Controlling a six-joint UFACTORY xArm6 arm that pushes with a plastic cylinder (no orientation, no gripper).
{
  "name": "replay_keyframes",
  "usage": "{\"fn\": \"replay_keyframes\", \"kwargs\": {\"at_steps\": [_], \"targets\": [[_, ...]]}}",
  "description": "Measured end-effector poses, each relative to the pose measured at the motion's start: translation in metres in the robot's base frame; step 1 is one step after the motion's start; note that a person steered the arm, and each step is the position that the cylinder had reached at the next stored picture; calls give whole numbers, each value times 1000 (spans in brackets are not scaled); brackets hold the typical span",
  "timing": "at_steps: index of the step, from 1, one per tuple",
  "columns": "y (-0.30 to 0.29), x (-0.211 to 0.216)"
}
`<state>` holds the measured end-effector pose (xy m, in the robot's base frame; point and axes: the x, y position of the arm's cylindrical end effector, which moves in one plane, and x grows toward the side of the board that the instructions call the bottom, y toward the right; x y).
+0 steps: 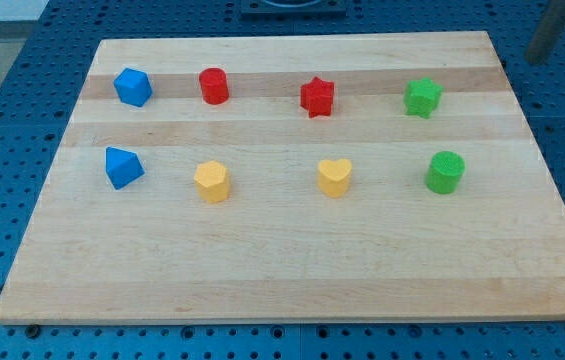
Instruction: Move the green star to the top of the yellow heart
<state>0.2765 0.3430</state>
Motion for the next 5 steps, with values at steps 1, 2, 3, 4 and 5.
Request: {"fn": "replay_keyframes", "kwargs": {"at_steps": [1, 2, 3, 4, 5], "targets": [[-35, 38], [-75, 62], [-114, 92], [-150, 98], [-131, 69]]}}
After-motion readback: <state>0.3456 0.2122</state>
